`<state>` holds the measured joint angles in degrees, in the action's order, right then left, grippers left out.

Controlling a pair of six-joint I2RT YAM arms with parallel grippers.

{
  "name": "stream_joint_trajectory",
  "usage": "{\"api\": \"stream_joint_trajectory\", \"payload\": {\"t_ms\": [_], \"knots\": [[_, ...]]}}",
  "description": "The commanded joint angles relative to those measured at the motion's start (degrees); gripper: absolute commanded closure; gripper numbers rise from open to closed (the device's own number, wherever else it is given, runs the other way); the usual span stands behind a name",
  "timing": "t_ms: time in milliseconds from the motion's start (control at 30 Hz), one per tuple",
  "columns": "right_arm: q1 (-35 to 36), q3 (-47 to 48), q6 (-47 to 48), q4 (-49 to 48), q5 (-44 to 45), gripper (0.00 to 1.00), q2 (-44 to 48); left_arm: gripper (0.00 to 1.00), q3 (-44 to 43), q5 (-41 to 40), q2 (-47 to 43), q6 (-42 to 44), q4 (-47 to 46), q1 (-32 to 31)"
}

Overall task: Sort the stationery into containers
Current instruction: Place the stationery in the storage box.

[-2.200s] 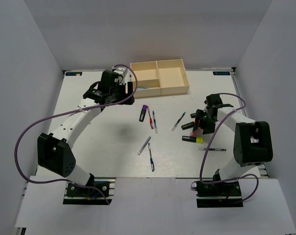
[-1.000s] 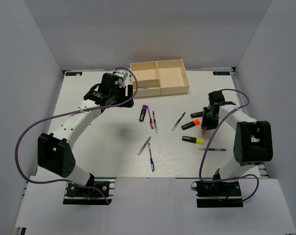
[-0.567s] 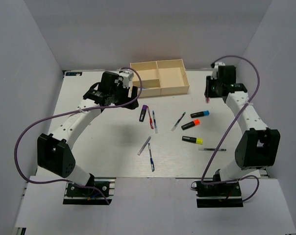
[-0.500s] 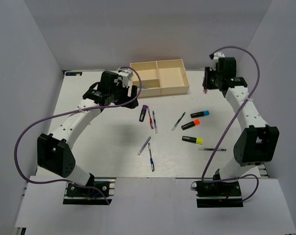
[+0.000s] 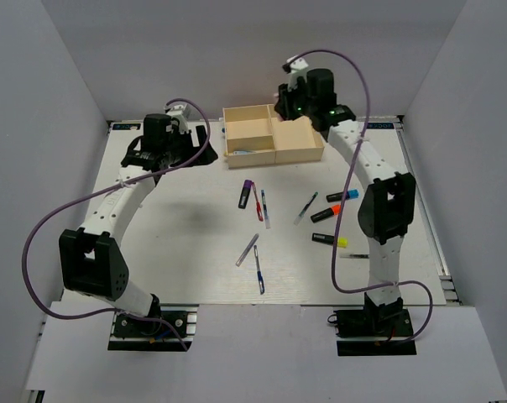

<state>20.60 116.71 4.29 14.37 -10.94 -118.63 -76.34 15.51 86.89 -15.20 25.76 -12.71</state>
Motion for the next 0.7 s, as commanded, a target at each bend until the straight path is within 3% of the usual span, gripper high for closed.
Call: {"api": "stream_joint_trajectory", "payload": {"t_ms": [0,167,267,467,667], "knots": [[4.08,0.46,5.01,-9.62,-1.81,1.0,-1.25,0.05,2.07,3.73,-2.16,-3.08,-4.66,1.98],[9.19,-8.66,16.59,-20.24,2.76,1.0,-1.52,0.05,4.08,5.58,-3.04,-2.99,-5.89,3.65],[10.59,-10.88,20.22,-20.88,4.17,1.0,-2.66,0.05,4.97,6.02,-3.31,-2.99,-6.07,3.66],[11.48,-13.7,22.77,-24.3,8.74,1.0,-4.94,0.05,7.16,6.82,-4.71,-1.94,-8.17,4.18],[11.83,-10.71,22.95,-23.78,9.09,1.0,-8.98,0.04,9.63,7.7,-6.65,-0.71,-9.94,4.18]]}}
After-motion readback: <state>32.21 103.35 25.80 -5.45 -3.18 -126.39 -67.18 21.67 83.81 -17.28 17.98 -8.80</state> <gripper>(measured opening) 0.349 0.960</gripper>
